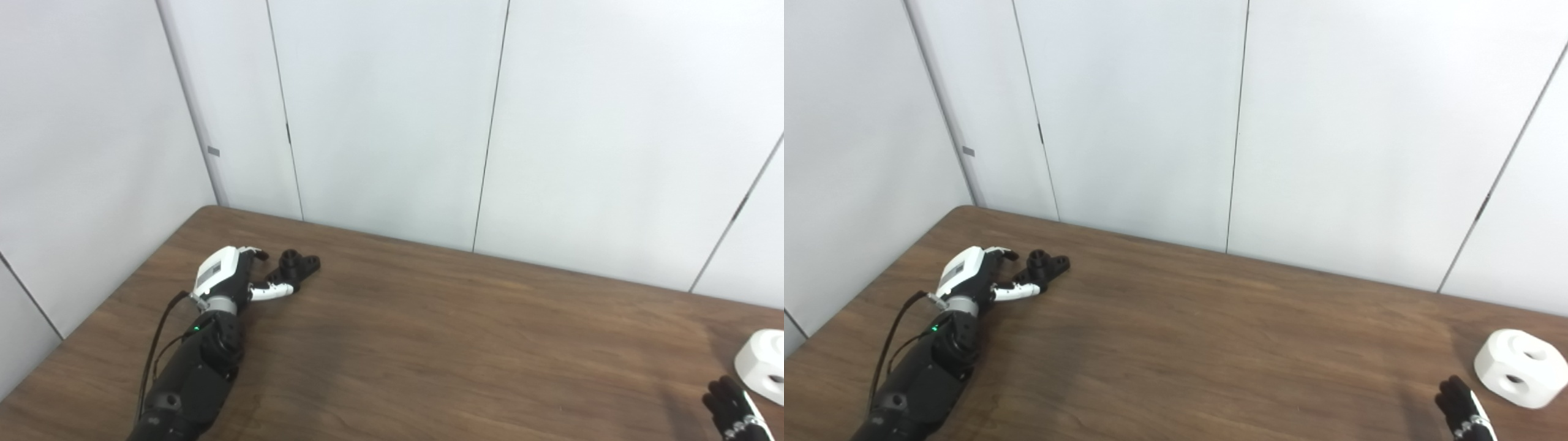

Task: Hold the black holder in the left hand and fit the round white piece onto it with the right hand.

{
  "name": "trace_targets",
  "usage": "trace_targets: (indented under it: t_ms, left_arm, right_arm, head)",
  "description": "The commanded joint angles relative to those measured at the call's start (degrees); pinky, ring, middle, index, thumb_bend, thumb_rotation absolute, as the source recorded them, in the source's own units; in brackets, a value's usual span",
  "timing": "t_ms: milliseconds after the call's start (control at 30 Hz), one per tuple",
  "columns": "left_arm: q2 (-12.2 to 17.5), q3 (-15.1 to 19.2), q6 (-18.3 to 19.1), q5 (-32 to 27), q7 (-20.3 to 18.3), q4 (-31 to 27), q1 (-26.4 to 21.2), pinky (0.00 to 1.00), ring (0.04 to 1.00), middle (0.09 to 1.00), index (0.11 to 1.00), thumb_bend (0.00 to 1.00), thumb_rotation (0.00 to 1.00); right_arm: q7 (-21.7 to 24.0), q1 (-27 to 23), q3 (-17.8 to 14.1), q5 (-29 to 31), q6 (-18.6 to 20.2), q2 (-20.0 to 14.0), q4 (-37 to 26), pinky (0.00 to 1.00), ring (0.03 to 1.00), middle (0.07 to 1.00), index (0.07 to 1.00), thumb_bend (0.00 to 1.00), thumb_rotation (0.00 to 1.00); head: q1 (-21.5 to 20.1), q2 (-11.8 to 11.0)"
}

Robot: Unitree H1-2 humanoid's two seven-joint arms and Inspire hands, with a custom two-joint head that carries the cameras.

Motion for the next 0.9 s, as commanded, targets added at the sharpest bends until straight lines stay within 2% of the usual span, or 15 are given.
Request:
trace_targets:
  t_ms: [0, 433, 867]
  left_arm:
    - [2.22, 0.18, -0.80, 0.06, 1.64, 0.21, -2.88, 1.00, 1.000, 0.930, 0.769, 0.83, 0.34]
    - [3.00, -1.02, 0.90, 0.26, 0.68, 1.86, -3.56, 1.00, 1.000, 0.931, 0.706, 0.81, 0.33]
    - [3.02, -1.73, -0.77, -0.39, 0.61, 1.30, -2.98, 1.00, 1.000, 0.902, 0.650, 0.78, 0.20]
  right_arm:
    - [-0.06, 5.20, 0.22, 0.09, -0.29, 0.71, 4.70, 1.00, 0.930, 0.933, 0.921, 0.82, 1.00]
    - [-0.33, 5.47, 0.10, 0.01, 0.26, 0.87, 4.10, 1.00, 0.942, 0.940, 0.930, 0.80, 1.00]
    - [-0.18, 5.91, 0.29, 0.15, 0.27, 0.96, 3.39, 1.00, 0.955, 0.948, 0.939, 0.76, 1.00]
  head:
    - [0.04, 0.12]
    - [0.03, 0.42]
    - [-0.47, 0.73]
